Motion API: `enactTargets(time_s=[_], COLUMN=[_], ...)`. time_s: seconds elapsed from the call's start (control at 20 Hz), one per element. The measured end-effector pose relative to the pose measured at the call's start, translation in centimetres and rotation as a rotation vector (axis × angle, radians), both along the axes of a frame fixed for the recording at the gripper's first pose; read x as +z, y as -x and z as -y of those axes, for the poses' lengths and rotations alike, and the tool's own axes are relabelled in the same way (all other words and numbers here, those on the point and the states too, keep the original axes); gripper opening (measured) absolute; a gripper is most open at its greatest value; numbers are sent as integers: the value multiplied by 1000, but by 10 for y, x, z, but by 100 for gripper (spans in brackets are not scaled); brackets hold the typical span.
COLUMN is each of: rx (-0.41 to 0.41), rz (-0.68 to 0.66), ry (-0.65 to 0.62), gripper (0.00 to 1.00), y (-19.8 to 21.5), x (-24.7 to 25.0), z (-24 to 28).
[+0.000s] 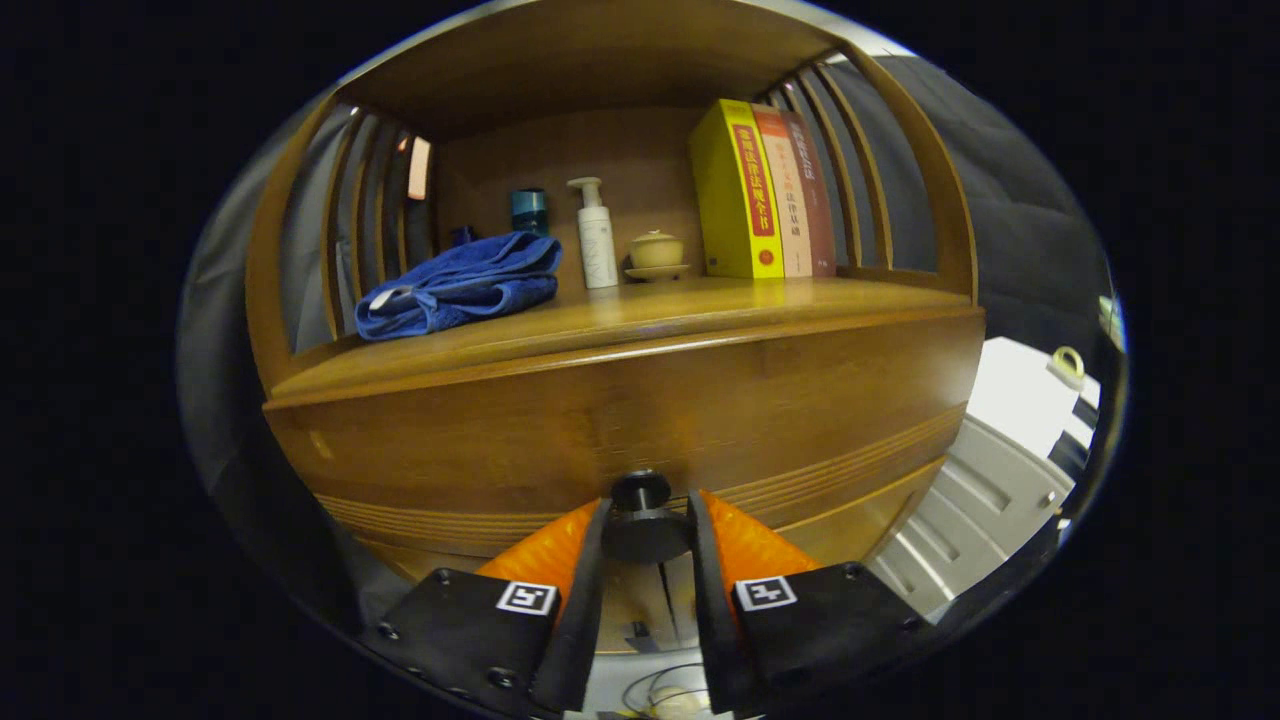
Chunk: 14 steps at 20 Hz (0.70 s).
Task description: Pull open the drawer, take out the items inside it, and place them on the countertop above the cabinet.
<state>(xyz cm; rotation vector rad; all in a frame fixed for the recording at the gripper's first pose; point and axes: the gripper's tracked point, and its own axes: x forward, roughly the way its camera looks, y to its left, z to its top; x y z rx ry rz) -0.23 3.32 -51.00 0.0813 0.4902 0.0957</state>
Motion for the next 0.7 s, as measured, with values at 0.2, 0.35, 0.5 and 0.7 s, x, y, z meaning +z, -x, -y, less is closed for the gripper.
enactTargets(time_s=[0.2,0.35,0.5,0.7], rx=[-19,-4,16,22], rz=[18,8,3,-1], ry=[60,49,49,26], gripper=[42,40,40,39], y=[8,26,53,85], x=[3,10,19,31], z=[2,6,13,21])
